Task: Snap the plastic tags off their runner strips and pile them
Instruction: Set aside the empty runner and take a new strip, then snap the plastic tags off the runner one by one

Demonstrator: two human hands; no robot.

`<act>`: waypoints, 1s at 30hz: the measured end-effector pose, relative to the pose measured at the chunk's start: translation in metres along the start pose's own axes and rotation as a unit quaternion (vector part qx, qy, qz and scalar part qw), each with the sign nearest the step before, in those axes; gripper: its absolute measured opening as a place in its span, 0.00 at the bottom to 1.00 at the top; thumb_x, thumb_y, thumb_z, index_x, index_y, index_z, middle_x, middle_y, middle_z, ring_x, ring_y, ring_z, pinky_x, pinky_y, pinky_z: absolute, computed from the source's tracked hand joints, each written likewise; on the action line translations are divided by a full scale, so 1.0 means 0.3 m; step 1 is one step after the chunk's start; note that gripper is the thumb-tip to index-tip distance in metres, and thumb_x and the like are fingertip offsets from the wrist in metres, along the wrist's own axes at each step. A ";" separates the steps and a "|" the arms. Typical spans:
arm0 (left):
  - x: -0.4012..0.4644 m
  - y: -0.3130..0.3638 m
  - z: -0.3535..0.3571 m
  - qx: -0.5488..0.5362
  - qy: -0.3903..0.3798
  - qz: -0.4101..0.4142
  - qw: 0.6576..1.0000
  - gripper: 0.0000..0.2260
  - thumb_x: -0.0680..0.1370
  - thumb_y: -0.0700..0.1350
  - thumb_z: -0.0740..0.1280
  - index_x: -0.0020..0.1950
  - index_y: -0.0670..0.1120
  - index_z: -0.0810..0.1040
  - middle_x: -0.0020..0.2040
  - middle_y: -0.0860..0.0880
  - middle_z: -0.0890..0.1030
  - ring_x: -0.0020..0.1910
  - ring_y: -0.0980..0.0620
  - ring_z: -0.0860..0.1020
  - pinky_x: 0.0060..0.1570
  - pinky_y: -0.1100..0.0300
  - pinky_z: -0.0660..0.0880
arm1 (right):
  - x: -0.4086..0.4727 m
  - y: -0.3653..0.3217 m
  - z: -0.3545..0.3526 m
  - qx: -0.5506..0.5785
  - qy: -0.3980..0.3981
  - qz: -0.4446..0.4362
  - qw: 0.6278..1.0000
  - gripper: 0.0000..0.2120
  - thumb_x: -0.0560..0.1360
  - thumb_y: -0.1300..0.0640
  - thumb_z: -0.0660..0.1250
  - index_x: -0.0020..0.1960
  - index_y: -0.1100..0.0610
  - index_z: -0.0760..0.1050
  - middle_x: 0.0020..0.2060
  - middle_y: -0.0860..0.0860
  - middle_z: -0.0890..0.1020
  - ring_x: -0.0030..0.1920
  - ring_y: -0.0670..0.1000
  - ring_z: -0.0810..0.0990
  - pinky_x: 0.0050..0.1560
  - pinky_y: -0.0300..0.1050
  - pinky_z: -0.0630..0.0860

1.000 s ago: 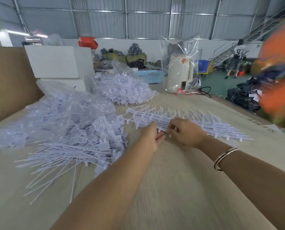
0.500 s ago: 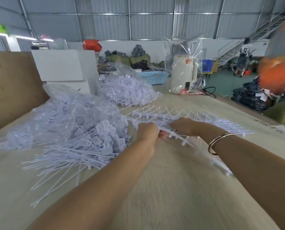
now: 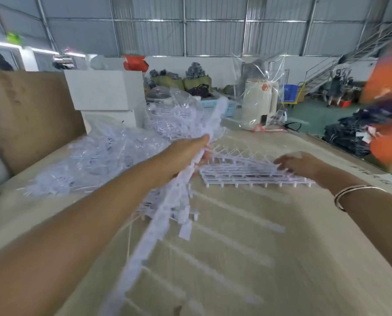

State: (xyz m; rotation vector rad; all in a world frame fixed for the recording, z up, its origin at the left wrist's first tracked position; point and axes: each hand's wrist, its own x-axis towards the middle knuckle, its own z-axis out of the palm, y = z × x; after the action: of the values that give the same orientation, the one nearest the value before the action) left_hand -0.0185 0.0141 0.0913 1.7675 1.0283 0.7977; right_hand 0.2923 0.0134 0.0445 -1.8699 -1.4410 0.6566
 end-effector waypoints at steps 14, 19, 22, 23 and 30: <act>-0.230 -0.142 -0.127 0.287 -0.210 -0.010 0.934 0.13 0.80 0.52 0.60 0.38 0.49 0.75 0.32 0.55 0.78 0.34 0.54 0.78 0.44 0.58 0.75 | -0.340 -0.246 0.356 0.030 -0.315 -0.213 0.924 0.18 0.75 0.44 0.62 0.39 0.56 0.81 0.27 0.49 0.78 0.30 0.49 0.73 0.42 0.50 0.70; -0.280 -0.144 -0.062 0.404 -0.146 0.073 0.900 0.09 0.74 0.60 0.65 0.46 0.57 0.70 0.38 0.58 0.76 0.37 0.61 0.75 0.36 0.62 0.70 | -0.381 -0.274 0.433 0.080 -0.286 -0.229 0.927 0.20 0.78 0.47 0.63 0.27 0.45 0.76 0.24 0.49 0.74 0.27 0.46 0.71 0.38 0.44 0.68; -0.278 -0.170 -0.010 0.477 -0.094 0.133 0.864 0.10 0.74 0.59 0.62 0.44 0.54 0.68 0.36 0.56 0.72 0.38 0.55 0.73 0.32 0.62 0.65 | -0.392 -0.256 0.458 0.101 -0.271 -0.214 0.933 0.19 0.76 0.49 0.65 0.27 0.47 0.75 0.23 0.44 0.73 0.26 0.42 0.70 0.34 0.38 0.67; -0.279 -0.182 -0.004 0.483 -0.078 0.138 0.861 0.08 0.75 0.58 0.61 0.44 0.55 0.67 0.35 0.56 0.71 0.38 0.54 0.73 0.32 0.61 0.63 | -0.395 -0.243 0.459 0.119 -0.276 -0.209 0.931 0.17 0.75 0.49 0.65 0.28 0.48 0.75 0.23 0.43 0.73 0.26 0.42 0.70 0.34 0.37 0.67; -0.307 -0.305 0.055 0.532 0.013 0.234 0.814 0.19 0.74 0.65 0.52 0.53 0.54 0.72 0.46 0.54 0.79 0.42 0.52 0.79 0.38 0.60 0.71 | -0.401 -0.214 0.485 0.116 -0.328 -0.234 0.908 0.09 0.78 0.62 0.63 0.39 0.58 0.78 0.30 0.45 0.77 0.32 0.40 0.73 0.39 0.33 0.69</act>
State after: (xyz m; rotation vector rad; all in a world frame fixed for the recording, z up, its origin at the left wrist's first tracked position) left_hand -0.0733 -0.0528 -0.0070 3.0687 1.1667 0.5238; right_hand 0.1139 -0.0624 -0.0015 -1.0790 -2.0304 1.2121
